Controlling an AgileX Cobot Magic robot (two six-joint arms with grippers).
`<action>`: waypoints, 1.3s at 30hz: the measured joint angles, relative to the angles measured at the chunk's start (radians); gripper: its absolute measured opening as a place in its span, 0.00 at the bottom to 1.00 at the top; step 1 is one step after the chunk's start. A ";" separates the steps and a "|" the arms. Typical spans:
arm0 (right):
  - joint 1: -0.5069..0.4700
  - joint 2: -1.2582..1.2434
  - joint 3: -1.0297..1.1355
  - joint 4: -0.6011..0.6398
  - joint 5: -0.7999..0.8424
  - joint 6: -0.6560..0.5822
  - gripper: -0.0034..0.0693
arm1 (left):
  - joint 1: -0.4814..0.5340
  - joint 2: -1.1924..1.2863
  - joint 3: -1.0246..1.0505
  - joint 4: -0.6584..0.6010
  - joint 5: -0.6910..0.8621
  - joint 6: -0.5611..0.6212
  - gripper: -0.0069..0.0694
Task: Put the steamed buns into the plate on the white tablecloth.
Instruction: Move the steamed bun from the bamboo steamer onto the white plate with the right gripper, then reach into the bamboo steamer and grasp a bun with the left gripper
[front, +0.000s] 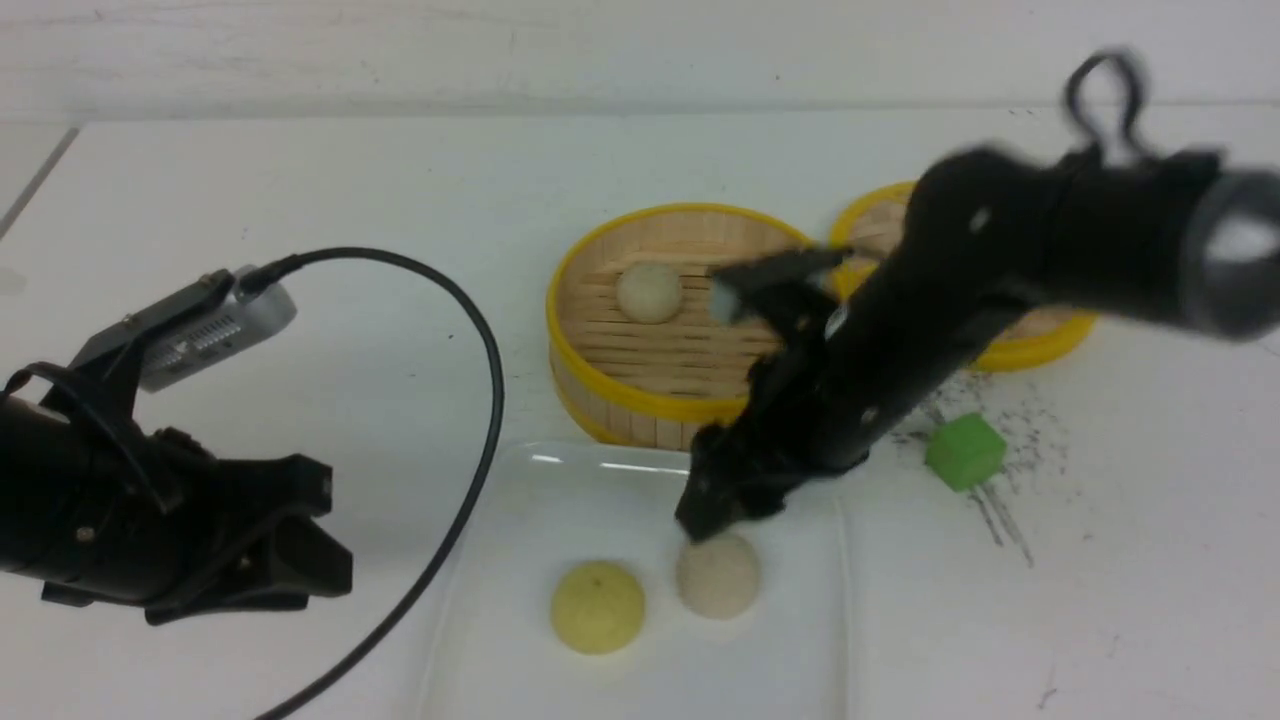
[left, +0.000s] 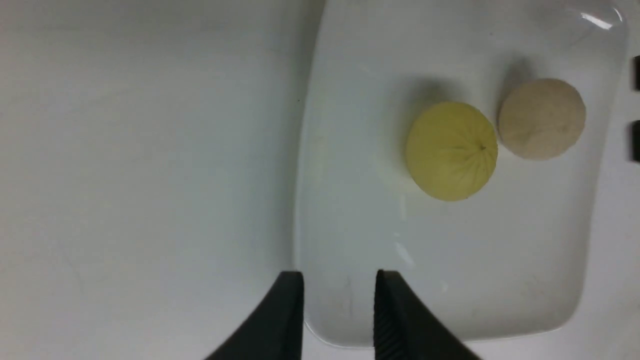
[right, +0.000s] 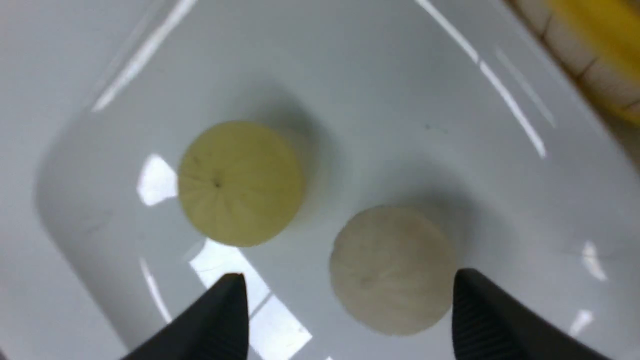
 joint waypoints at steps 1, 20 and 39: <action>-0.004 -0.014 0.000 0.000 0.007 0.000 0.77 | 0.000 0.000 0.000 0.000 0.000 -0.003 0.40; -0.249 -0.673 0.111 -0.343 0.348 0.201 0.03 | -0.190 0.268 -0.487 0.097 0.078 -0.197 0.40; -0.249 -0.819 0.514 -0.380 0.021 0.206 0.04 | -0.509 1.015 -1.416 0.622 0.194 -0.642 0.61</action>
